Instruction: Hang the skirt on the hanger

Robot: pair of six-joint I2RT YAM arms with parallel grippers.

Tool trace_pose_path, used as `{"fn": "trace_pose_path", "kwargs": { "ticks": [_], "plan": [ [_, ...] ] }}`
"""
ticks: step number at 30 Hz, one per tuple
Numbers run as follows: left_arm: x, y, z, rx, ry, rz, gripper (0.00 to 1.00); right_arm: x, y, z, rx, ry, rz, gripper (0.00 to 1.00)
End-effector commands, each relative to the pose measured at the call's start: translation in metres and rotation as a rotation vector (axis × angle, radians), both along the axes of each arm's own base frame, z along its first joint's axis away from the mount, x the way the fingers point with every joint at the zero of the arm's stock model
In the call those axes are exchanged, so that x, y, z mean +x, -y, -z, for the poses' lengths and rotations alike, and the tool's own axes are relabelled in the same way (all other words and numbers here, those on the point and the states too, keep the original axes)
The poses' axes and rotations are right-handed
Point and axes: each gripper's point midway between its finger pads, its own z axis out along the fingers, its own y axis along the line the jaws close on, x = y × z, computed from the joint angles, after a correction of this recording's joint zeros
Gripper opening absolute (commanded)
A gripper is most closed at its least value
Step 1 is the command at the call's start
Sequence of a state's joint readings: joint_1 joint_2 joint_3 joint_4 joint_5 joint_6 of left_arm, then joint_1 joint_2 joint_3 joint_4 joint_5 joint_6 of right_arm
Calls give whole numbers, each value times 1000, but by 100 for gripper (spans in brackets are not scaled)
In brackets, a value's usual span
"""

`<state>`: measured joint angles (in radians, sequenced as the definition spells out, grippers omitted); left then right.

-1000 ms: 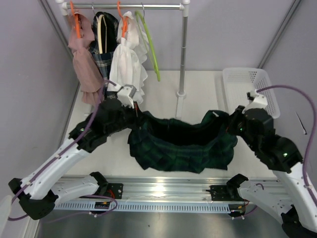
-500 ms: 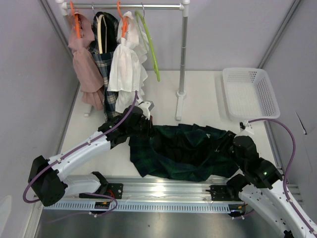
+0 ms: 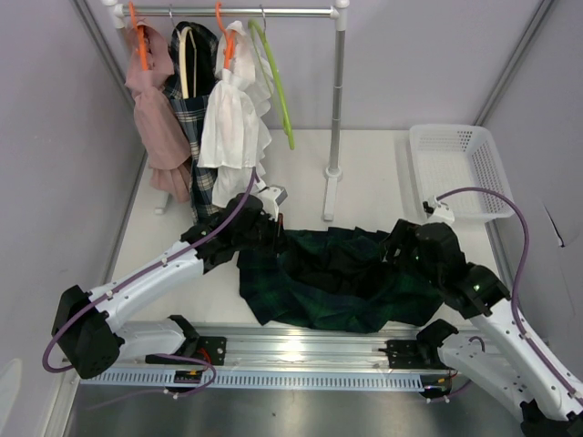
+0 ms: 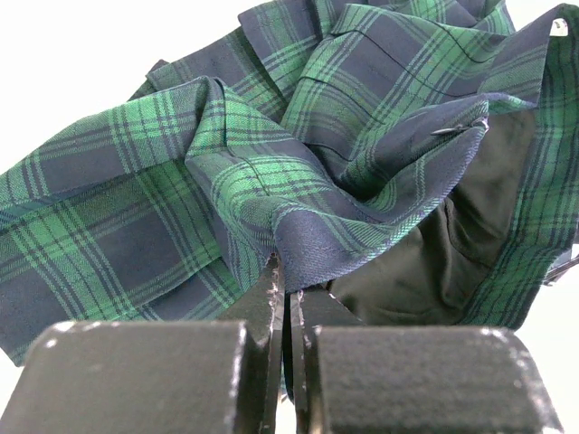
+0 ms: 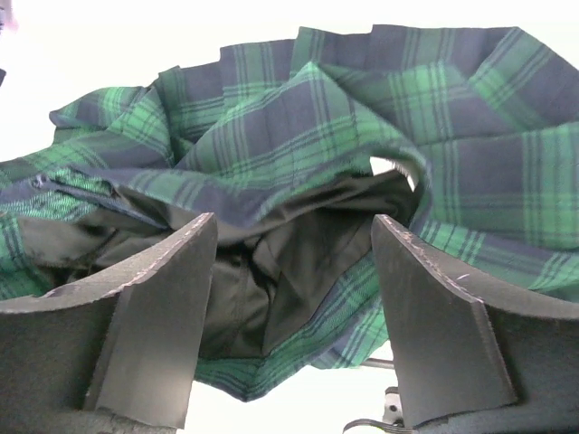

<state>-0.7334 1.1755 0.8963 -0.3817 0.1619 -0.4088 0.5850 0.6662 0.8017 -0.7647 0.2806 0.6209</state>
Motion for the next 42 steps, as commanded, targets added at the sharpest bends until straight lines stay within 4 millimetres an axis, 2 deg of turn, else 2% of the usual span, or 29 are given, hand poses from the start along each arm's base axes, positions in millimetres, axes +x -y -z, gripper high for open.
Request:
{"fn": "trace_pose_path", "kwargs": {
  "ticks": [1,4,8,9,11,14,18,24,27,35,38,42],
  "plan": [
    [1,2,-2,-7,22,29,0,13,5,-16,-81,29,2,71],
    [1,1,0,-2,19,30,0,17,5,-7,-136,-12,-5,67],
    [2,0,5,18,11,22,0,20,2,-16,-157,6,-47,65],
    [5,-1,6,29,10,10,0,20,4,-12,-196,-14,-61,65],
    [9,-8,14,66,-11,-16,0,21,9,-17,-226,-23,-45,65],
    [17,-18,17,74,-23,-44,0,24,6,-18,-246,-22,-72,65],
    [26,-30,11,75,-10,-71,0,29,5,-16,-282,-42,-89,64],
    [35,-36,8,98,4,-81,0,41,-1,-1,-328,-70,-156,64],
    [35,-35,8,95,3,-69,0,50,6,14,-351,-114,-152,63],
    [31,-36,8,92,4,-60,0,71,7,25,-356,-159,-135,63],
    [32,-36,9,99,3,-56,0,74,-2,29,-320,-169,-174,62],
    [37,-36,7,112,11,-54,0,70,-6,42,-312,-205,-196,54]
  ]
}}
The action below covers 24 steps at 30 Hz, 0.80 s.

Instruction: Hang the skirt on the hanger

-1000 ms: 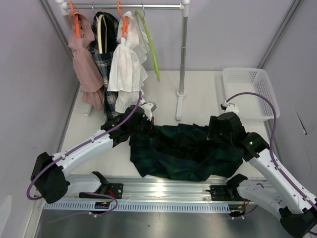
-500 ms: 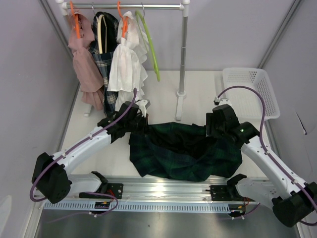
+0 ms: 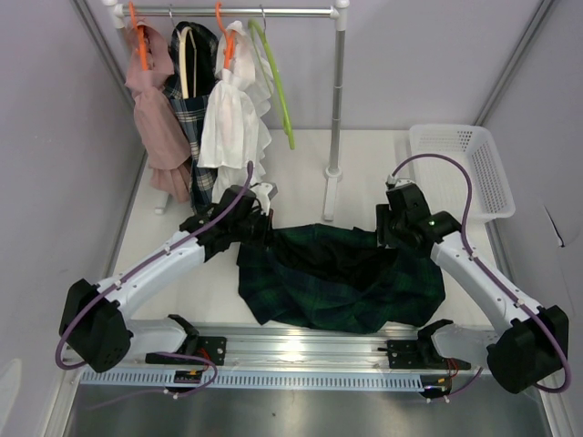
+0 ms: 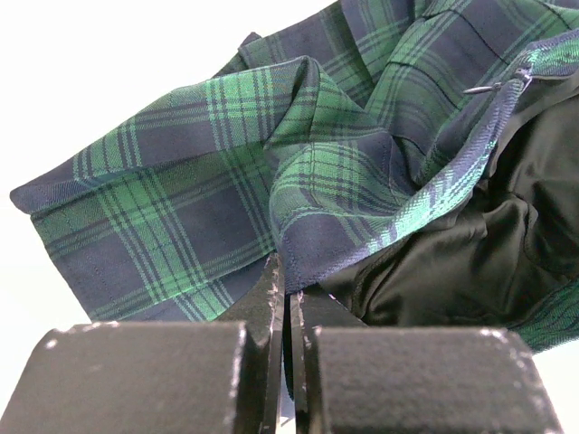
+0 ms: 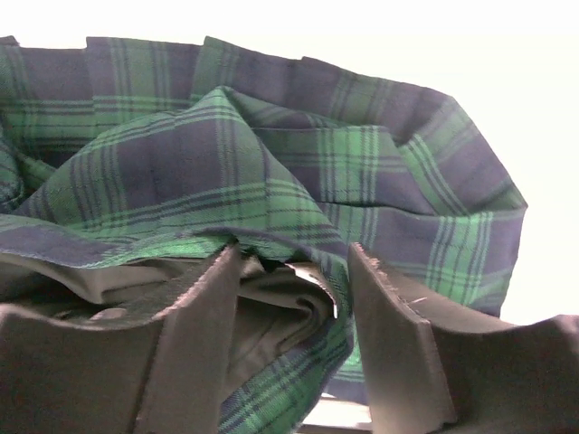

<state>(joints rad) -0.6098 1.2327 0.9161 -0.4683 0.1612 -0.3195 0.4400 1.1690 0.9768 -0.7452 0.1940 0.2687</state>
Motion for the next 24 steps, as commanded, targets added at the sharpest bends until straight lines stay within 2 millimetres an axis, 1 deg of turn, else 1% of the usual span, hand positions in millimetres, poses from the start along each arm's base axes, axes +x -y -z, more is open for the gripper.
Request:
{"fn": "trace_pose_path", "kwargs": {
  "ticks": [1,2,3,4,5,6,7,8,10,11,12,13,14,16,17,18,19,20,22,23,24],
  "plan": [
    [15,2,-18,-2,58,14,0,8,-13,-9,55,31,-41,52],
    [18,3,-21,-4,59,13,0,8,-15,-10,66,34,-43,43],
    [22,1,-23,-6,64,4,0,6,-16,-10,78,32,-46,36],
    [25,1,-23,-4,64,3,0,5,-17,-11,88,33,-48,32],
    [31,3,-33,-13,86,2,0,4,-18,-12,97,33,-53,24],
    [35,0,-31,-1,78,-5,0,3,-19,-13,104,29,-58,17],
    [38,-2,-33,7,82,-9,0,4,-19,-16,108,35,-48,11],
    [47,-1,-47,2,111,-17,0,2,-16,-17,107,34,-35,3],
    [53,0,-53,3,127,-14,0,2,-14,-24,123,48,3,0],
    [60,4,-69,-15,160,-13,0,2,-12,-33,145,69,29,0],
    [62,5,-73,-15,170,-5,0,2,-9,-37,154,79,52,0],
    [64,7,-71,-9,160,-2,0,5,0,-44,141,106,99,0],
    [68,10,-81,-17,175,3,2,4,8,-55,150,138,144,0],
    [72,12,-79,-10,174,7,5,2,16,-67,188,178,213,0],
    [72,13,-80,-10,172,10,11,2,19,-69,204,193,236,0],
    [72,13,-79,-12,168,14,15,-2,21,-77,225,222,255,0],
    [71,13,-77,-11,163,14,18,-4,23,-78,241,232,280,0],
    [69,12,-71,-13,158,14,26,-6,25,-78,251,243,296,0],
    [65,12,-72,-30,162,15,33,-12,26,-76,287,257,314,0],
    [58,10,-67,-30,155,20,38,-13,27,-75,295,266,326,0],
    [55,9,-67,-34,156,21,40,-17,28,-68,299,259,334,0]
  ]
}}
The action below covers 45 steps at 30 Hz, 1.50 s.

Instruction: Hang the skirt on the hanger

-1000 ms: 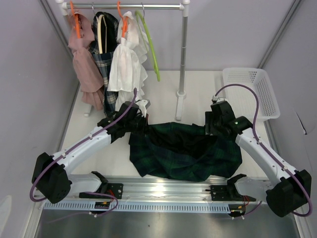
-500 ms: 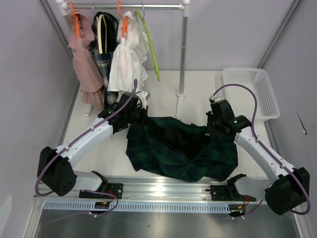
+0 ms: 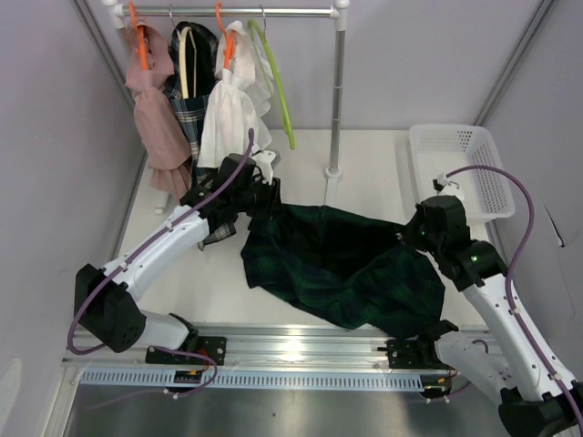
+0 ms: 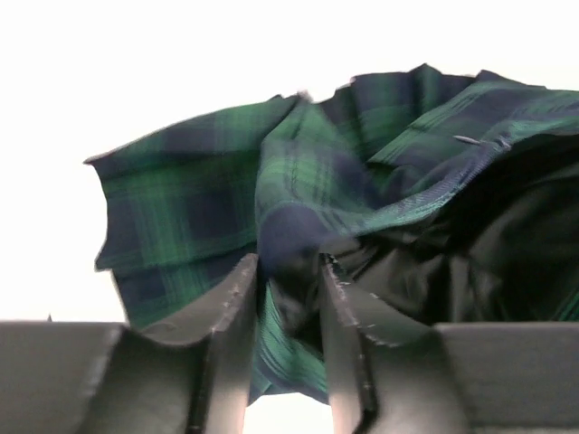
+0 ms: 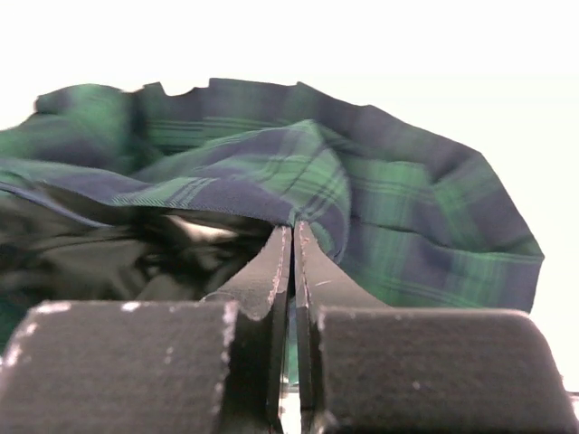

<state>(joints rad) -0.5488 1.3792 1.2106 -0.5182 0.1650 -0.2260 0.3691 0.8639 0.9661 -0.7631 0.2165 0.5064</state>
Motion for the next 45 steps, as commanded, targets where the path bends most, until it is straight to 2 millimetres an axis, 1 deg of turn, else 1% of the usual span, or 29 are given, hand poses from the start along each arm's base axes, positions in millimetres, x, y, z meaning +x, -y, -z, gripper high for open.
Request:
{"fn": "trace_pose_path", "kwargs": {
  "ticks": [1,4,8,11,12,15,16,17,18,20,21,22,23,24,25,27,28,29,30,31,32,34,35,36,37,38,39,41,45],
  "plan": [
    [-12,-3,-1,-28,11,28,45,-2,5,1,69,36,87,0],
    [-25,-5,-2,-49,6,44,49,-5,7,3,90,53,107,0],
    [-39,-4,-18,-87,26,72,51,-5,5,4,101,62,98,0],
    [-50,0,-51,-126,73,114,53,-5,4,7,100,52,94,0],
    [-56,-2,-55,-122,72,121,53,-4,4,7,102,53,94,0],
    [-59,1,-108,-177,170,130,54,-4,2,9,108,48,92,0],
    [-60,1,-119,-192,188,126,55,-3,1,9,109,47,89,0],
    [-55,-2,-128,-198,204,84,55,-3,2,10,105,41,92,0],
    [-51,-4,-158,-233,267,57,55,-3,2,10,104,40,92,0],
    [-41,-5,-183,-278,325,0,56,-3,5,10,93,42,103,0],
    [-33,-11,-208,-301,388,-55,57,-3,6,10,88,43,104,0],
    [-24,-9,-215,-319,405,-85,57,-3,6,11,86,42,104,0],
    [-21,-11,-236,-349,453,-109,58,-3,6,12,84,41,103,0],
    [-11,-17,-245,-349,490,-173,59,-4,6,12,84,40,106,0],
    [-3,-14,-260,-367,521,-201,61,-3,6,13,84,38,106,0],
    [17,-19,-272,-366,569,-294,64,-3,5,14,84,33,98,0],
    [19,-21,-297,-388,618,-321,64,-3,5,15,82,32,95,0],
    [37,-14,-288,-357,612,-349,64,-3,5,15,78,30,93,0],
    [44,-13,-292,-351,626,-373,66,-3,4,16,76,29,90,0],
    [48,-22,-319,-374,675,-428,67,-2,5,17,72,25,90,0],
    [67,-12,-304,-324,655,-446,68,-2,4,17,68,27,85,0],
    [77,-20,-332,-324,703,-511,69,-1,5,19,63,21,85,0],
    [86,-17,-326,-294,695,-524,69,-1,4,20,57,20,80,0],
    [101,-11,-319,-251,680,-545,69,-1,4,21,57,20,78,0],
    [110,-17,-314,-201,680,-599,70,-1,4,22,53,15,77,0],
    [107,-26,-343,-239,725,-638,69,0,3,22,52,17,72,0],
    [125,-18,-321,-174,699,-653,70,0,3,22,51,15,70,0],
    [133,-25,-317,-120,712,-705,70,1,2,22,52,18,65,0],
    [147,-25,-306,-66,733,-732,72,3,-1,24,55,11,48,0]
  ]
}}
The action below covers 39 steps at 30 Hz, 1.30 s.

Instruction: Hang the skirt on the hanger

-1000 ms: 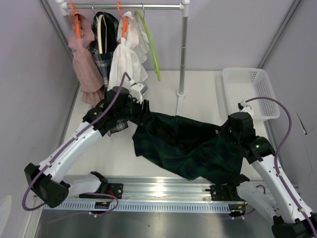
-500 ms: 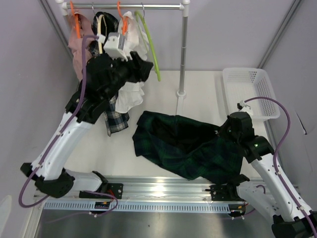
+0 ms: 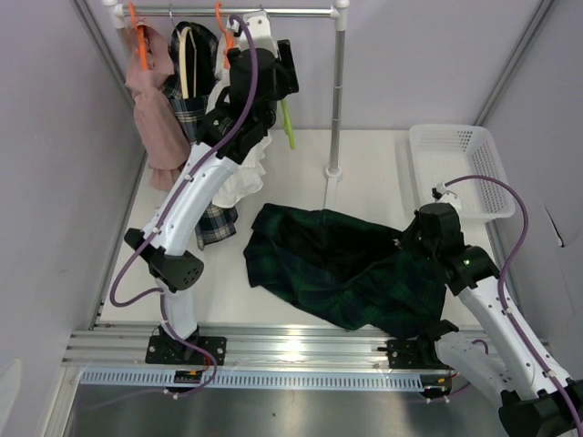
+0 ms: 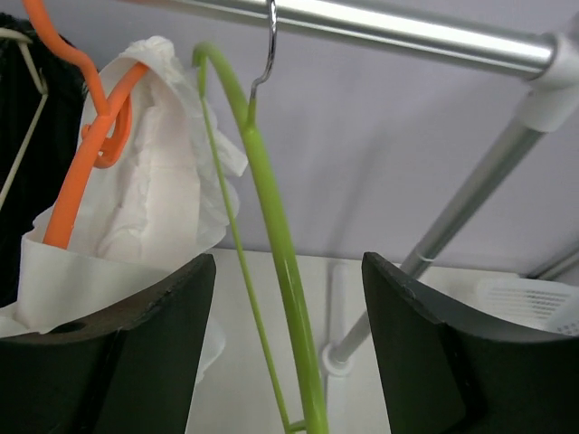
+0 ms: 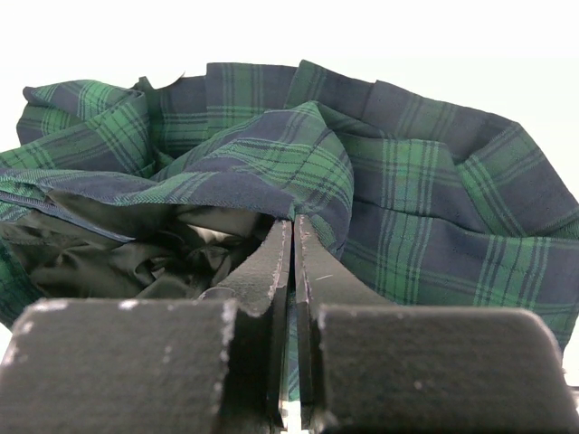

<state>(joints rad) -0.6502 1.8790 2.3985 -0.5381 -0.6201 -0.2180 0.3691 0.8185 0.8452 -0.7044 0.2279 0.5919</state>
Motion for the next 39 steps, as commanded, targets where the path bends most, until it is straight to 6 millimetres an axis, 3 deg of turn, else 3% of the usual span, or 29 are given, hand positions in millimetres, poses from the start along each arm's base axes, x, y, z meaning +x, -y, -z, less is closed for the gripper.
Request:
{"fn": "trace_pose_path", "kwargs": {
  "ticks": [1,15,27,30,39],
  "plan": [
    [2,-17,-12,49,36,-92,72,8,-3,-3,2,27,-15,0],
    [23,-1,30,97,-53,-43,70,8,-6,0,5,25,-28,0],
    [23,1,33,107,-67,6,49,8,-5,0,0,26,-30,0],
    [22,-3,30,106,-67,14,39,8,-6,0,1,24,-32,0],
    [14,-15,22,111,-69,30,24,8,-6,0,6,27,-34,0]
  ]
}}
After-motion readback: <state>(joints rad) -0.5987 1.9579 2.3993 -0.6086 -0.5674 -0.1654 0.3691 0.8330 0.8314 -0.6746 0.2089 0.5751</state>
